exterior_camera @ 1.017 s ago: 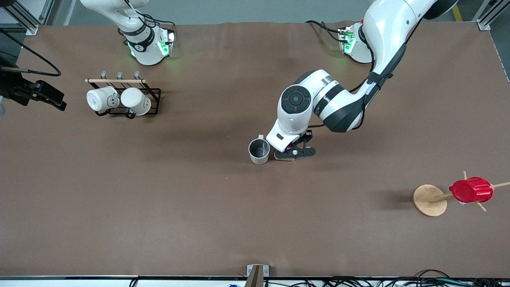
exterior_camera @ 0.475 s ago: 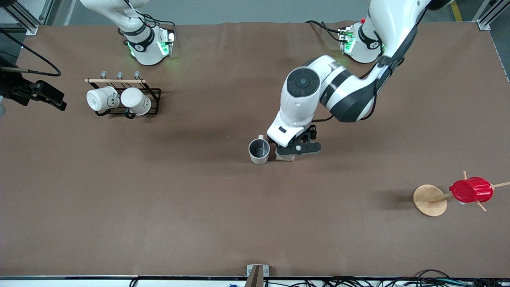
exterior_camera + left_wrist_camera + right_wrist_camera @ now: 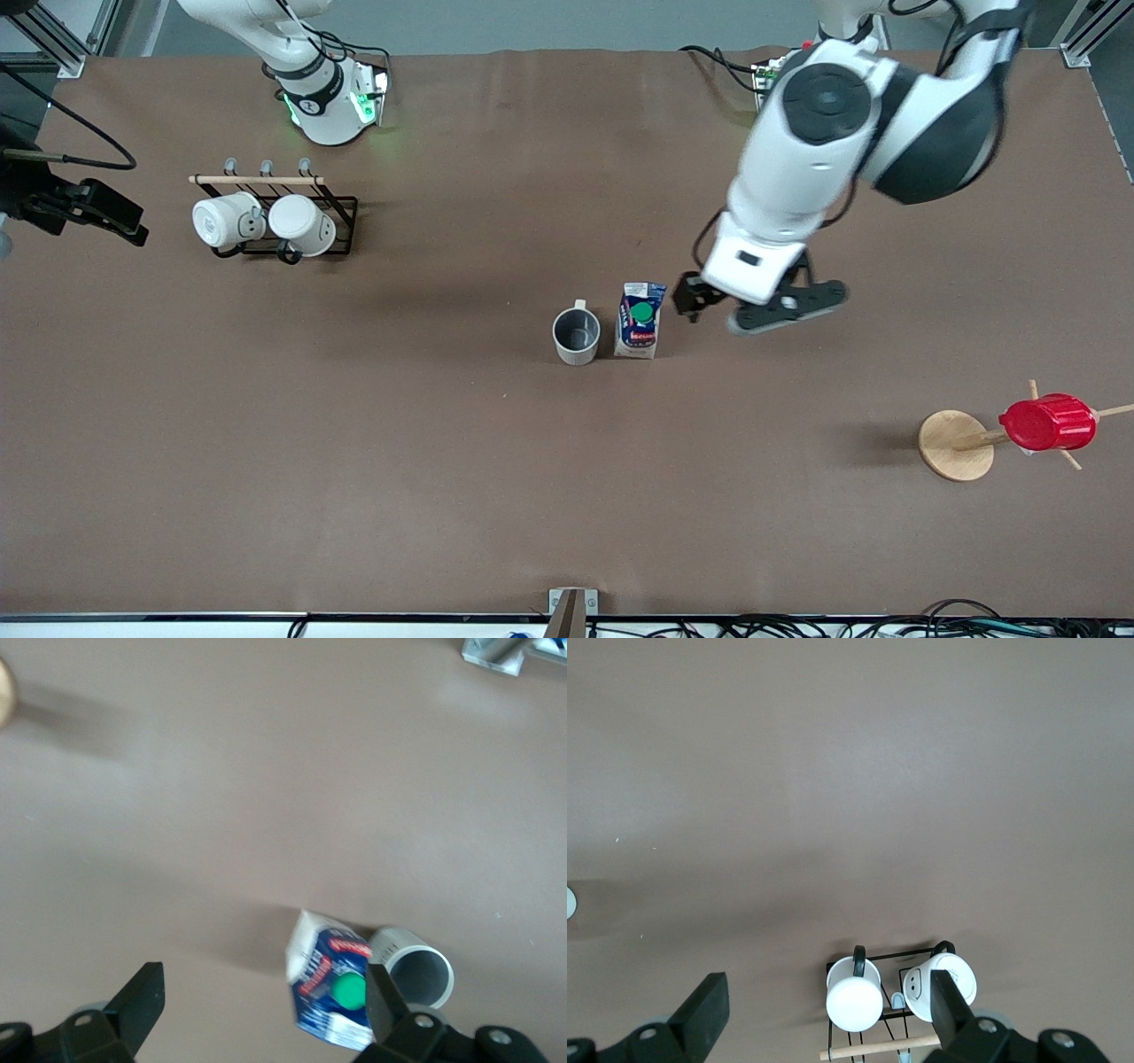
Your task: Place cup and milk on table
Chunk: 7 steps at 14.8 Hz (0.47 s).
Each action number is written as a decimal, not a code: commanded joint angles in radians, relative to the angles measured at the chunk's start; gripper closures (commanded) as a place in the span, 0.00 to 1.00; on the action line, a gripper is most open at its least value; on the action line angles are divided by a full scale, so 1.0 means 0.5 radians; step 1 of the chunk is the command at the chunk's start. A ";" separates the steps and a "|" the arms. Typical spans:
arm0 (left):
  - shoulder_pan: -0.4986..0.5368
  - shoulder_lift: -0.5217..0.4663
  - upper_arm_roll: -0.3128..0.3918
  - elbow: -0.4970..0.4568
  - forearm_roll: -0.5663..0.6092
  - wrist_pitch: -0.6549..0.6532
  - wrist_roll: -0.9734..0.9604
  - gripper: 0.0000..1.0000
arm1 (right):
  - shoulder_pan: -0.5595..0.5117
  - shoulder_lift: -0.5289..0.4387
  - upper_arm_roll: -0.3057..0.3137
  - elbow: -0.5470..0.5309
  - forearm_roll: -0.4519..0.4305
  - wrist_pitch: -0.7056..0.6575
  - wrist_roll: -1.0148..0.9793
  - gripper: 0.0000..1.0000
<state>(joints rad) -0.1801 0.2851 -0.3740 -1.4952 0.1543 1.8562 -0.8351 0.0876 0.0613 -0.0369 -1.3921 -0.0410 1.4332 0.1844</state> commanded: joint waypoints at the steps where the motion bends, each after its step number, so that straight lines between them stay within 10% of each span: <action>1: 0.001 -0.143 0.198 -0.068 -0.130 -0.073 0.298 0.00 | -0.006 -0.031 0.000 -0.032 0.039 0.002 -0.019 0.00; 7: 0.004 -0.517 0.585 -0.369 -0.342 -0.111 0.988 0.00 | -0.006 -0.031 0.000 -0.032 0.036 0.005 -0.019 0.00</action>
<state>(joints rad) -0.1743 0.1286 -0.1346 -1.5840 0.0285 1.8012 -0.4372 0.0876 0.0613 -0.0369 -1.3924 -0.0410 1.4331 0.1844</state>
